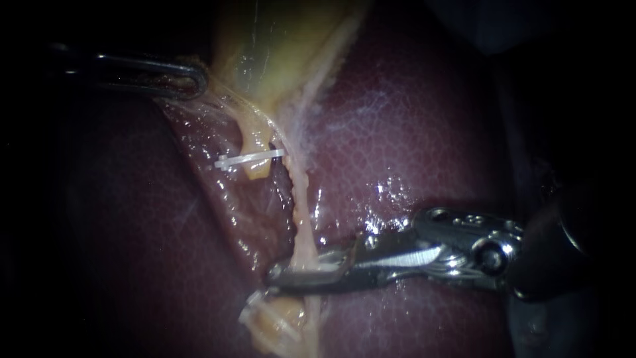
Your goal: Going back first clip right tube
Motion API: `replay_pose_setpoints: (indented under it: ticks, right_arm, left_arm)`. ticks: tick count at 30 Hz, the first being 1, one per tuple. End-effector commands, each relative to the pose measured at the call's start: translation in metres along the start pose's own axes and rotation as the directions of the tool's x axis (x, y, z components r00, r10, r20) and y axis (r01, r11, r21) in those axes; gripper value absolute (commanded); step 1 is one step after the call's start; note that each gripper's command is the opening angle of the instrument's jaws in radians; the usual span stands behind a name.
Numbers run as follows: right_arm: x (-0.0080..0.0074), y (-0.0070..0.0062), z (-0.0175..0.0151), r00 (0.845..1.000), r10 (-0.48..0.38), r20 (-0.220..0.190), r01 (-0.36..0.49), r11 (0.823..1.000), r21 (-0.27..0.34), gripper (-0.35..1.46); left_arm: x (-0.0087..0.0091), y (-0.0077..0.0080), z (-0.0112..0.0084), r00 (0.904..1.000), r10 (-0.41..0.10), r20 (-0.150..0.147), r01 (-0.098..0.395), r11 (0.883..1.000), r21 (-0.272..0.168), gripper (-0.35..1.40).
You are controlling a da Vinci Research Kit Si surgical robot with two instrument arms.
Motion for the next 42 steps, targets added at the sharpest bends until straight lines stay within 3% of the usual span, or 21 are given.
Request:
replay_pose_setpoints:
  ticks: [1, 6, 9, 13, 15, 17, 20, 25, 32, 38, 42]
  right_arm:
    - [-0.0001, 0.0, 0.0, 1.0, -0.001, 0.002, 0.001, 1.0, 0.004, -0.35]
    - [-0.0007, 0.0002, 0.0004, 0.999, -0.047, 0.01, 0.047, 0.999, 0.007, 0.29]
    - [-0.0013, 0.0012, 0.0008, 0.997, -0.069, 0.026, 0.069, 0.998, -0.005, 0.43]
    - [-0.0026, 0.0031, 0.0013, 0.988, -0.147, 0.049, 0.15, 0.987, -0.049, 0.49]
    - [-0.0033, 0.0041, 0.0013, 0.974, -0.215, 0.074, 0.219, 0.974, -0.06, 0.5]
    - [-0.0038, 0.0047, 0.0008, 0.959, -0.268, 0.092, 0.274, 0.96, -0.062, 0.5]
    - [-0.0039, 0.0049, -0.0006, 0.919, -0.383, 0.098, 0.391, 0.916, -0.086, 0.5]
    - [-0.0019, 0.0044, -0.0041, 0.858, -0.501, 0.111, 0.511, 0.854, -0.097, 0.5]
    - [0.0015, 0.0033, -0.0091, 0.811, -0.572, 0.126, 0.584, 0.804, -0.111, 0.5]
    - [0.0025, 0.0028, -0.0114, 0.793, -0.592, 0.145, 0.608, 0.781, -0.14, 0.49]
    - [0.0025, 0.0028, -0.0116, 0.796, -0.587, 0.146, 0.604, 0.784, -0.144, 0.5]
  left_arm:
    - [0.0, 0.0, 0.0, 1.0, 0.0, 0.0, 0.0, 1.0, 0.0, -0.35]
    - [0.0, 0.0, 0.0, 1.0, 0.0, 0.0, 0.0, 1.0, 0.0, -0.35]
    - [0.0, 0.0, 0.0, 1.0, 0.0, 0.0, 0.0, 1.0, 0.0, -0.35]
    - [0.0, 0.0, 0.0, 1.0, 0.0, 0.0, 0.0, 1.0, 0.0, -0.35]
    - [0.0, 0.0, 0.0, 1.0, 0.0, 0.0, 0.0, 1.0, 0.0, -0.35]
    - [0.0001, 0.0001, -0.0001, 1.0, 0.001, 0.0, -0.001, 1.0, 0.001, -0.35]
    - [0.0001, 0.0001, -0.0002, 1.0, 0.001, 0.0, -0.001, 1.0, 0.001, -0.35]
    - [0.0001, 0.0001, -0.0002, 1.0, 0.001, 0.0, -0.001, 1.0, 0.001, -0.35]
    - [0.0001, 0.0001, -0.0002, 1.0, 0.001, 0.0, -0.001, 1.0, 0.001, -0.35]
    - [0.0001, 0.0001, -0.0001, 1.0, 0.001, 0.0, -0.001, 1.0, 0.001, -0.35]
    - [0.0004, 0.0001, 0.0003, 1.0, 0.002, 0.0, -0.002, 1.0, -0.002, -0.35]
